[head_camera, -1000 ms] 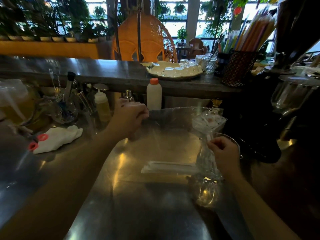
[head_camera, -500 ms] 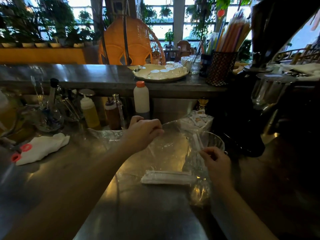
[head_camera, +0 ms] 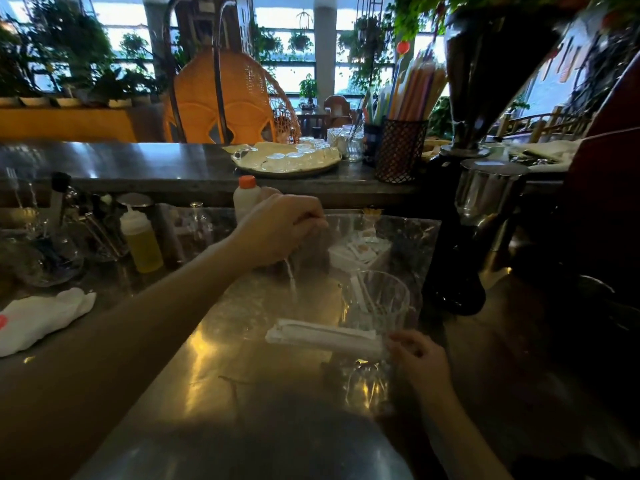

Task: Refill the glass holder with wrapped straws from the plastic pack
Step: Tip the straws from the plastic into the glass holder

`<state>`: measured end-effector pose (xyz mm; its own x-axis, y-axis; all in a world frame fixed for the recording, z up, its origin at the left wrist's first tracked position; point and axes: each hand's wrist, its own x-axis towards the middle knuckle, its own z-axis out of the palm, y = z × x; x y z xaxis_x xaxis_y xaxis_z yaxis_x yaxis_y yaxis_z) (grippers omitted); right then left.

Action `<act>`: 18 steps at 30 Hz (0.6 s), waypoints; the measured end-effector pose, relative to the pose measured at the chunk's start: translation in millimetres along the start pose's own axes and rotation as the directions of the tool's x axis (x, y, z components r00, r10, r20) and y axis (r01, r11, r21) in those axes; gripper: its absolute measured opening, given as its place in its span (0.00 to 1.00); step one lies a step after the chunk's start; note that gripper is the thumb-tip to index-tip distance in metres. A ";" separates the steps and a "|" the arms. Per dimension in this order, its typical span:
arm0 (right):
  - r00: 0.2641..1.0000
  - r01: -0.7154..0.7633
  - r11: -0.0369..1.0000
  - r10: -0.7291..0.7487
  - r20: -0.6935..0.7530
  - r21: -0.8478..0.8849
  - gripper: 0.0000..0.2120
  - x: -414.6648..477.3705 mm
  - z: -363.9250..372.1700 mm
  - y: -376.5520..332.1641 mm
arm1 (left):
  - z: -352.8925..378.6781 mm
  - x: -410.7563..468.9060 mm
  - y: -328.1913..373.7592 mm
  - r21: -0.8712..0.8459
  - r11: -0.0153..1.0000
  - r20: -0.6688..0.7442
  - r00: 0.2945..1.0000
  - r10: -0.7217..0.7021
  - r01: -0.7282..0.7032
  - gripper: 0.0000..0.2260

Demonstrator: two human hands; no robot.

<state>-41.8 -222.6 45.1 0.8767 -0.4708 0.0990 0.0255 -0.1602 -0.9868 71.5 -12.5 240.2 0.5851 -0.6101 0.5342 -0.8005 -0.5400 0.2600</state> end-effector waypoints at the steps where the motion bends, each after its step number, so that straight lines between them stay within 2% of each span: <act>1: 1.000 -0.025 0.999 0.025 -0.015 0.025 0.07 -0.3 -3.6 2.9 | -3.5 4.3 3.3 -0.009 1.000 -0.003 1.000 0.003 -0.003 0.06; 6: 0.984 -0.065 0.986 0.089 -0.154 0.154 0.04 -2.2 -24.2 5.3 | -9.6 24.1 14.9 -0.081 0.996 0.009 1.000 -0.024 0.025 0.04; 9: 0.973 -0.004 0.977 0.052 -0.225 0.211 0.03 -2.7 -37.3 -3.8 | -8.4 33.5 22.2 -0.119 0.993 -0.023 1.000 -0.003 0.000 0.07; 16: 0.925 0.171 0.973 -0.105 -0.364 0.154 0.07 -6.8 -74.2 -39.4 | -6.3 66.5 47.6 -0.146 0.982 -0.141 0.985 0.102 -0.122 0.07; 18: 0.902 0.225 0.949 -0.118 -0.414 0.220 0.09 -8.1 -86.9 -52.4 | -6.5 77.5 54.3 -0.169 0.973 -0.176 0.976 0.127 -0.156 0.08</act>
<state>-91.9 -285.7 107.2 0.5890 -0.7655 0.2588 0.3269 -0.0672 -0.9427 72.6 -85.3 301.0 0.4472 -0.5621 0.6958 -0.8924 -0.3323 0.3051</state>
